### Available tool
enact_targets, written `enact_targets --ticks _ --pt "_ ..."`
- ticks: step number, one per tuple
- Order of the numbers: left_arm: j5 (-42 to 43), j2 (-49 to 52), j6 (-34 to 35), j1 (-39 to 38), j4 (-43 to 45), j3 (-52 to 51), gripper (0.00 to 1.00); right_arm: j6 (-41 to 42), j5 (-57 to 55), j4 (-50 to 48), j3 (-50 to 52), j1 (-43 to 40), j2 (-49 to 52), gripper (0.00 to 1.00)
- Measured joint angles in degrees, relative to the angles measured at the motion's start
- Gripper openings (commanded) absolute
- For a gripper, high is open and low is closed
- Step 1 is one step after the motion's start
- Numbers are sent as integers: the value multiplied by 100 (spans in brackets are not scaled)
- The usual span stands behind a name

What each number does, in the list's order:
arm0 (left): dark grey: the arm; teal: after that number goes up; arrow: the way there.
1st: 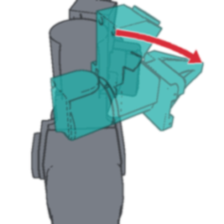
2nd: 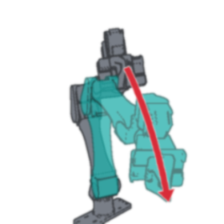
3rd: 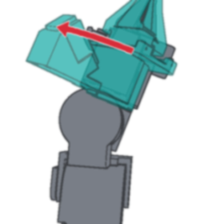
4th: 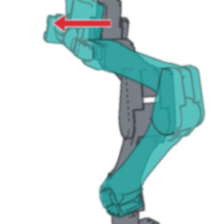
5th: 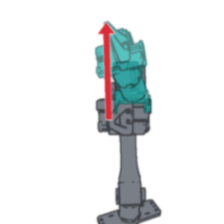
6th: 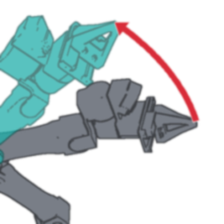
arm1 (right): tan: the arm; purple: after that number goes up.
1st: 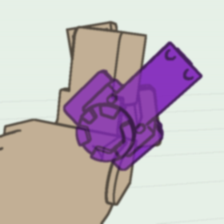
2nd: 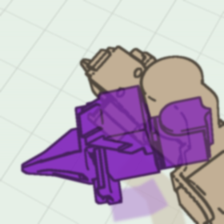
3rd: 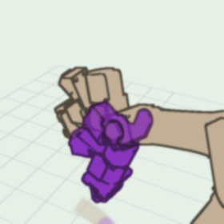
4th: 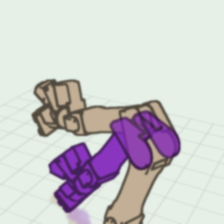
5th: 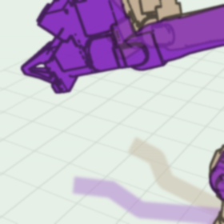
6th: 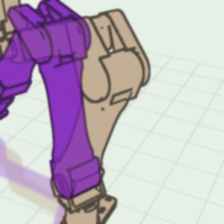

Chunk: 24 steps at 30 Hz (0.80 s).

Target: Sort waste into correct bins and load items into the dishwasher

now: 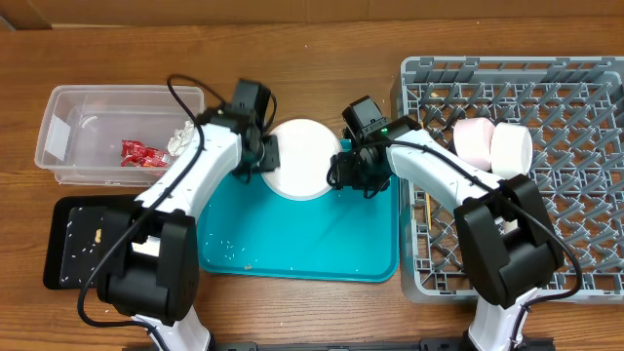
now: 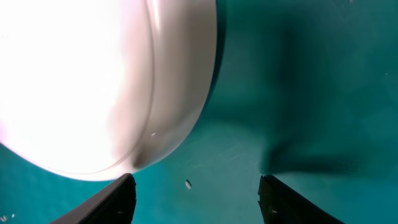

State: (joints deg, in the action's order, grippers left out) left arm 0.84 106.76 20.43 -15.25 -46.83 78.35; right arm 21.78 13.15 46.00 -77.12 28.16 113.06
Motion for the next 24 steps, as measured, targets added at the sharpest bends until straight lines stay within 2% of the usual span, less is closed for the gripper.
enact_targets --ticks 3,8,13,18,24 --pt "72 0 -157 55 146 444 60 13 2 -24 0 7 -20 67" --pt "529 -2 -461 284 726 645 58 162 7 -105 0 7 -20 67" --pt "1473 79 -813 754 1163 645 59 284 15 -144 0 7 -20 67" --pt "2573 581 -1071 1128 1537 647 63 330 11 -146 0 7 -20 67" --pt "3244 1141 -1233 1147 1740 645 66 350 15 -142 0 37 -20 67"
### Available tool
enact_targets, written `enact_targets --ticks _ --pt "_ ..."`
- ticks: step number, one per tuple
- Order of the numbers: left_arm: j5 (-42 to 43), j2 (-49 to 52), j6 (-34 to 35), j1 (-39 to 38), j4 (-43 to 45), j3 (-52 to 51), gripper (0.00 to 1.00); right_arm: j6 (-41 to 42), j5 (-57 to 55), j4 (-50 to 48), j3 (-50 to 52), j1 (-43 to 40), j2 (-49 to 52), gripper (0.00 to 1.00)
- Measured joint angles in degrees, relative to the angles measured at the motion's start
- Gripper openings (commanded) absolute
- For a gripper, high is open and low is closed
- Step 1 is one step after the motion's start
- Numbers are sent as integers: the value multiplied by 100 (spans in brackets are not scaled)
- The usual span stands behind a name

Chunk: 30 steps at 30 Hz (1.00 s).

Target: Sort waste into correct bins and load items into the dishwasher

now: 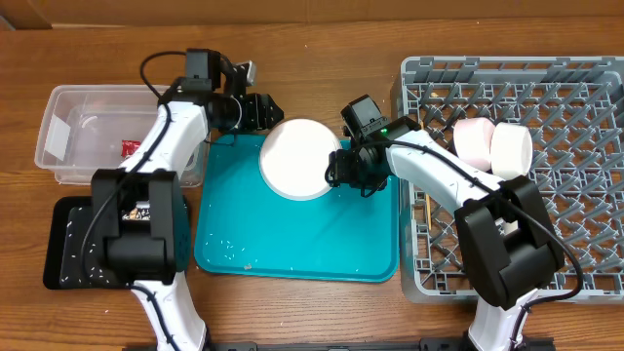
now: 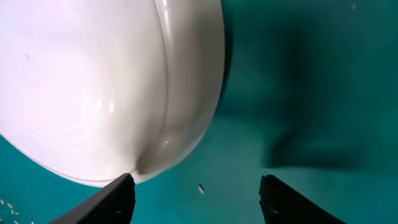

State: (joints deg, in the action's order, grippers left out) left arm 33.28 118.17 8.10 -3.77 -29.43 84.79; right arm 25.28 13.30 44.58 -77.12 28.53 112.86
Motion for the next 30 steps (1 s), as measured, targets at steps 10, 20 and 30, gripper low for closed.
enact_targets --ticks 10,20,30 --pt "236 337 -127 0 212 0 66 0 2 -2 0 271 2 67" --pt "184 562 -236 -76 216 0 63 -2 24 -55 0 295 166 67" --pt "494 562 -409 -225 155 0 42 -4 83 -103 0 297 175 67"
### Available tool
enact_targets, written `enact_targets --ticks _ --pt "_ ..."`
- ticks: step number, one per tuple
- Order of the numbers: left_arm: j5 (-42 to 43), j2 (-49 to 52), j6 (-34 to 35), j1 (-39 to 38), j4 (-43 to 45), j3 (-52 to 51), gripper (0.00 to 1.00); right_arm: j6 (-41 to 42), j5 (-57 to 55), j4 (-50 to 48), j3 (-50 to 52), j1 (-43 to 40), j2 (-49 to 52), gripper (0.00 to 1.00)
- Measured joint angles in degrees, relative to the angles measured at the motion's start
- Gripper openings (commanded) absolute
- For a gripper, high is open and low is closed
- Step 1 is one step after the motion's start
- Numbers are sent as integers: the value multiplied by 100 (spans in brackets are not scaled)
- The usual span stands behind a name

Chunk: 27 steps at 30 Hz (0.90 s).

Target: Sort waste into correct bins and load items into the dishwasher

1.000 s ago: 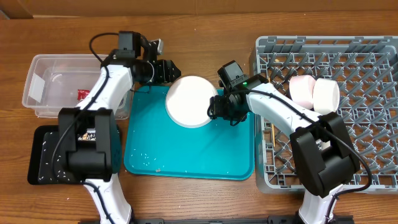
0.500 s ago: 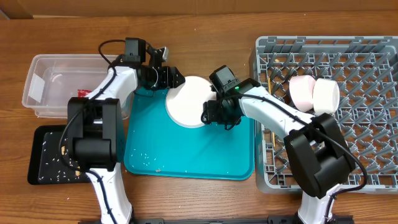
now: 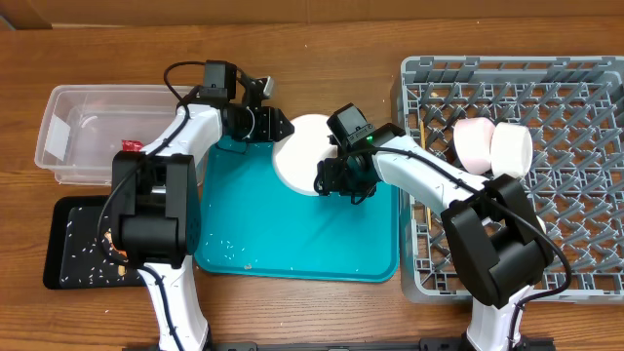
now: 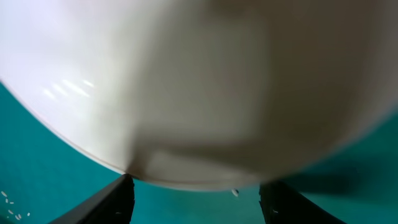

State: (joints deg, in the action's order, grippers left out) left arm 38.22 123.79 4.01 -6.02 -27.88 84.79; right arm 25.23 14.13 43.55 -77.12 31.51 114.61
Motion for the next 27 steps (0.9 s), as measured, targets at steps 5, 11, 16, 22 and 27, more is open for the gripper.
enact_targets --ticks 5,11,16,22,27 --pt "592 0 0 17 -24 2 43 0 -4 26 0 0 11 67" --pt "1178 0 0 103 -44 2 42 0 -7 37 0 0 11 67" --pt "1794 0 0 116 55 0 42 2 -4 66 0 0 11 67" --pt "2516 0 -66 114 72 0 43 0 -4 111 0 0 11 68" --pt "2824 0 -125 114 68 0 39 -2 -90 216 0 0 -4 69"
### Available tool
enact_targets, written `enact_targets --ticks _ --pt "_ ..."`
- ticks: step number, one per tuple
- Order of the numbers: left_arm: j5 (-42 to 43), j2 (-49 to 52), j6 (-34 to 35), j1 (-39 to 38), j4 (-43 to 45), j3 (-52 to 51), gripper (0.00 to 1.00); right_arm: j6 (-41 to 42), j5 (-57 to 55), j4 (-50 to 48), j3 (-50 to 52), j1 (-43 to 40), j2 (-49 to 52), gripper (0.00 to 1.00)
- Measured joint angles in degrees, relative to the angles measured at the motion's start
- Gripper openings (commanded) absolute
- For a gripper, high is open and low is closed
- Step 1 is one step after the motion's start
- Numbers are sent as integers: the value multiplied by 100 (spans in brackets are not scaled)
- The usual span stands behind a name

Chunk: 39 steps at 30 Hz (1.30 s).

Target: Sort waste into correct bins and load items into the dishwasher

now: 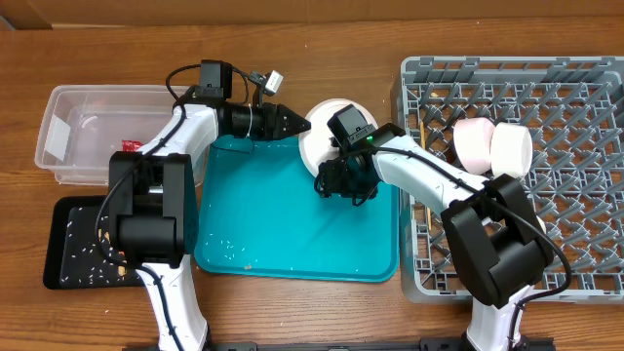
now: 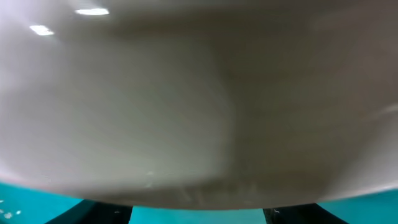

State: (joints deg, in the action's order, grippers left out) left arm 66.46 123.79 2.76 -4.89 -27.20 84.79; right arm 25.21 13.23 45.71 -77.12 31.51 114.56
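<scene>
A white plate (image 1: 325, 129) stands tilted at the far right corner of the teal tray (image 1: 292, 229). In the right wrist view the plate (image 2: 199, 93) fills nearly the whole picture, right up against the camera. My right gripper (image 1: 337, 182) (image 2: 199, 216) is open at the plate's near edge, with only its two dark fingertips (image 2: 106, 216) showing low in the corners. My left gripper (image 1: 291, 119) reaches in from the left; its fingers come to a shut point at the plate's left rim.
A grey dishwasher rack (image 1: 546, 78) on the right holds a pink cup (image 1: 472, 140) and a white cup (image 1: 511, 148). A clear bin (image 1: 68, 136) with a red wrapper (image 1: 128, 147) stands at the left. A black tray (image 1: 68, 244) holding crumbs lies below it. Crumbs dot the teal tray.
The left gripper has moved right, and the plate has shifted right with it and tilted up more steeply. The plate is closer to the right wrist camera and covers more of that view.
At first the plate lay flat on the tray with a gripper at either side. Then the left gripper stood back, up and to the left. Later it was at the plate's left rim again, the plate slightly right. Now the plate is farther right and tilted.
</scene>
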Motion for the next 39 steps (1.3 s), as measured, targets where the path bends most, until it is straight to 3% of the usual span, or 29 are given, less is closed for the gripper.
enact_targets --ticks 5,13,21,27,34,39 --pt "404 0 -98 -2 4 0 34 -61 -273 186 2 0 -160 70" --pt "824 0 -168 -203 7 2 31 -149 -391 254 4 0 -844 70" --pt "988 0 -170 -610 7 2 31 -201 -435 374 4 -2 -876 71" --pt "1102 0 -175 -717 9 2 10 -214 -457 457 4 -2 -879 70" --pt "1521 -2 -166 -710 24 2 4 -256 -621 750 4 0 -1097 70" --pt "1572 -2 -33 -684 20 90 4 -282 -688 1139 22 -2 -2116 71"
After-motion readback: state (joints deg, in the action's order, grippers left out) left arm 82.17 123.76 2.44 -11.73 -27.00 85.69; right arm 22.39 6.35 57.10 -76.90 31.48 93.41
